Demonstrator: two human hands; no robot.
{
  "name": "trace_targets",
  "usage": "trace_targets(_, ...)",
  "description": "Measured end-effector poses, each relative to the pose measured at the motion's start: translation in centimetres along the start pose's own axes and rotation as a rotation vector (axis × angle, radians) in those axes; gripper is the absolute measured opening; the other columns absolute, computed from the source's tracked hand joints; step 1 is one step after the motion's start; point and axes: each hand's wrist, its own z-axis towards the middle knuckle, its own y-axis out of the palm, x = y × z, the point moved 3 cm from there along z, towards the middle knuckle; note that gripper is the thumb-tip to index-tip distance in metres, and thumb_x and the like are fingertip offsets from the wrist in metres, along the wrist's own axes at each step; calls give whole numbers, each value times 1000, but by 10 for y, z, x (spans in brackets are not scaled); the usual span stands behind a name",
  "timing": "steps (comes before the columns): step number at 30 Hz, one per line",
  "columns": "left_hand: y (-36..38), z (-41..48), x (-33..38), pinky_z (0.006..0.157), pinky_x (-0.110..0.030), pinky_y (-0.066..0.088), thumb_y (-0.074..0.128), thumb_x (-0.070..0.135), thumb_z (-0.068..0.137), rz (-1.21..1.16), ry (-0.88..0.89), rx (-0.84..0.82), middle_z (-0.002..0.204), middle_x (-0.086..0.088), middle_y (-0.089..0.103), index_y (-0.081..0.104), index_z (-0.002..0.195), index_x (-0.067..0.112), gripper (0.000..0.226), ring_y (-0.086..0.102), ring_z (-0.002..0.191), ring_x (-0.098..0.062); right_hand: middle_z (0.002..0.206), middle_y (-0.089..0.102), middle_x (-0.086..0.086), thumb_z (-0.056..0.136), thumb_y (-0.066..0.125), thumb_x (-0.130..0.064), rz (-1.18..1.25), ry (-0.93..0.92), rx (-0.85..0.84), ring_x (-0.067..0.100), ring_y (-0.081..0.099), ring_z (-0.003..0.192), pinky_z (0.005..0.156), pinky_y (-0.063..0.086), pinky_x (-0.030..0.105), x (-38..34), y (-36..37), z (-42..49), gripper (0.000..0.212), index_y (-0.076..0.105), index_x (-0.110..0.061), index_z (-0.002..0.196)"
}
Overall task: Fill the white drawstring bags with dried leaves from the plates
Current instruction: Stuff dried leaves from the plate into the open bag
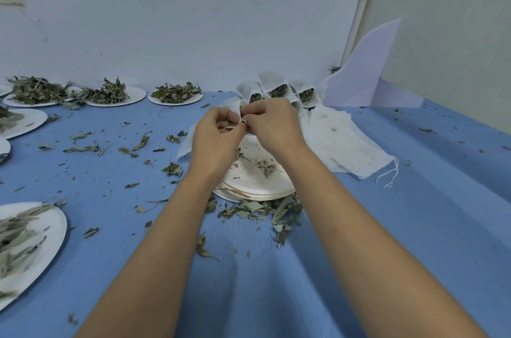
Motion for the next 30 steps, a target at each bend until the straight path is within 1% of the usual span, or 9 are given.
trace_targets(3,-4,2,0,75,-26,54,71,5,81,-40,-41,-77,77,-1,60,59,79,16,17,59,75,-14,58,59,3,77,53,9,57,60,-68,24,61,66,80,55,39,2,-7,4,30,69,-11,60)
trace_targets(6,-10,4,1,77,-26,56,74,2,77,-81,-81,-131,71,-2,63,64,79,12,15,62,73,-14,48,42,-1,79,47,6,178,162,-202,14,45,53,90,53,45,1,-10,4,35,44,-11,48)
trace_targets(9,-10,2,4,72,-20,56,75,0,76,-154,-114,-165,70,-4,67,67,76,10,13,66,69,-13,63,40,3,85,40,-7,285,249,-299,20,46,66,94,52,43,-4,-10,2,22,39,-12,64)
trace_targets(13,-5,0,10,71,-19,54,73,-1,76,-199,-119,-234,87,-21,70,67,80,6,10,70,83,-26,69,41,6,95,33,-35,147,261,-371,21,43,68,92,47,41,-7,-8,8,34,42,-13,72)
trace_targets(17,-6,-2,7,74,-20,55,73,2,77,-211,-133,-220,84,-11,69,67,81,10,10,68,82,-20,106,52,4,96,27,-61,57,246,-466,19,53,109,110,36,42,-4,-1,8,56,57,-17,112)
trace_targets(21,-12,3,3,72,-24,53,73,9,81,-60,-89,2,81,-1,65,64,79,18,12,62,78,-14,96,69,11,97,41,-44,87,182,-203,26,62,99,102,42,48,3,1,6,51,68,-3,86)
trace_targets(26,-26,7,-6,56,-14,51,66,9,88,-240,-182,254,85,-5,62,56,80,16,14,65,67,-8,70,70,5,87,58,-18,223,36,114,16,64,69,75,55,36,15,-6,-4,25,69,-5,68)
trace_targets(28,-29,8,-7,55,-12,49,64,7,90,-271,-182,308,83,-3,61,55,80,16,16,64,67,-8,73,67,2,85,59,-20,-20,-23,58,14,59,67,69,50,32,19,-4,-5,20,67,-3,78)
trace_targets(30,-29,9,-7,57,-12,50,63,7,90,-272,-166,327,81,-3,60,55,80,16,16,64,69,-10,100,70,2,86,57,-21,-321,-51,-183,16,63,89,78,52,34,23,6,-8,21,71,-12,98)
